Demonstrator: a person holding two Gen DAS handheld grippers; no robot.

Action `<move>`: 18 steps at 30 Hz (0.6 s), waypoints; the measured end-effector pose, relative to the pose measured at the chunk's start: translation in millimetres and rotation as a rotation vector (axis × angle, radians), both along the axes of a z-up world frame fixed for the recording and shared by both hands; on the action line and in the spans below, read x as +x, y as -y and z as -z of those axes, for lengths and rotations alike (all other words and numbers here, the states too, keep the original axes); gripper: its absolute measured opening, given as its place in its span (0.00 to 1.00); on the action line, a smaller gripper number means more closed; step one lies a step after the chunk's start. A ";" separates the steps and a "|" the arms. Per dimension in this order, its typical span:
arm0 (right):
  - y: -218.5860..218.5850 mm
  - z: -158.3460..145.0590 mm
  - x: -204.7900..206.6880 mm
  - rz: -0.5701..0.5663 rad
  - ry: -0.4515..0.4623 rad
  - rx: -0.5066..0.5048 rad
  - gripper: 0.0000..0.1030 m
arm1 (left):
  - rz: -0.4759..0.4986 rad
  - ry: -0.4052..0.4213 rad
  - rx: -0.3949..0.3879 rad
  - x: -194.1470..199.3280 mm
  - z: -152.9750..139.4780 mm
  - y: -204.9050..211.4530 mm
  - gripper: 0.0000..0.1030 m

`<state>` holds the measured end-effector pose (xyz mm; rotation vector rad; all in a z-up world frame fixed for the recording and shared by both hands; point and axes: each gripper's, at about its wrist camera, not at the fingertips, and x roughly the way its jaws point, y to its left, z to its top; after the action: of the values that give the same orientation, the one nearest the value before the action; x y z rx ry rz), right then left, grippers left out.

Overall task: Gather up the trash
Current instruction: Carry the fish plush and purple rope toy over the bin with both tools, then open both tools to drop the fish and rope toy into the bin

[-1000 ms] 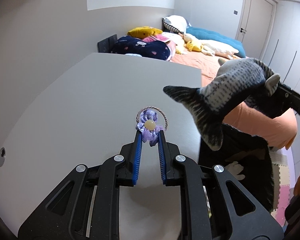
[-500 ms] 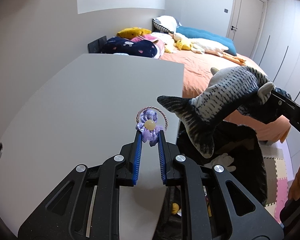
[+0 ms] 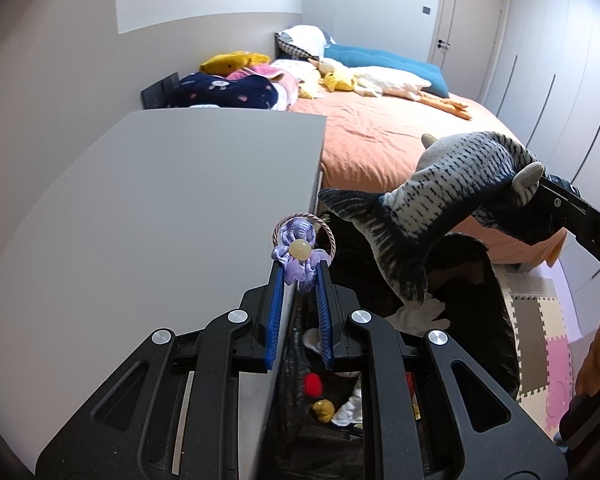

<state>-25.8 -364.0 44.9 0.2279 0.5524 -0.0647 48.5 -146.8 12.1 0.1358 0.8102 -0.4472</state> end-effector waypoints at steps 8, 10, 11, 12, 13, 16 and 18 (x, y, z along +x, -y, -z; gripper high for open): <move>21.6 2.6 -12.2 0.049 -0.010 0.001 0.21 | 0.057 -0.008 0.007 -6.2 1.9 23.9 0.15; 27.9 3.8 -15.3 0.065 -0.014 0.004 0.21 | 0.072 -0.011 0.009 -6.2 2.4 28.9 0.15; 31.7 4.3 -17.2 0.074 -0.015 0.006 0.21 | 0.079 -0.013 0.010 -6.5 2.5 31.9 0.15; 34.9 4.5 -18.7 0.081 -0.015 0.007 0.21 | 0.085 -0.013 0.011 -7.7 2.8 35.0 0.15; 37.6 4.4 -20.0 0.086 -0.014 0.009 0.21 | 0.094 -0.013 0.014 -8.4 3.1 38.4 0.15; 46.6 4.6 -24.8 0.106 -0.014 0.014 0.22 | 0.112 -0.012 0.020 -11.1 3.0 45.9 0.15; 50.5 4.9 -26.9 0.115 -0.015 0.013 0.22 | 0.121 -0.013 0.023 -11.8 3.5 49.7 0.15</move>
<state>-52.7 -414.4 40.0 0.2722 0.5545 -0.1743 36.7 -196.5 8.7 0.2040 0.8228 -0.5539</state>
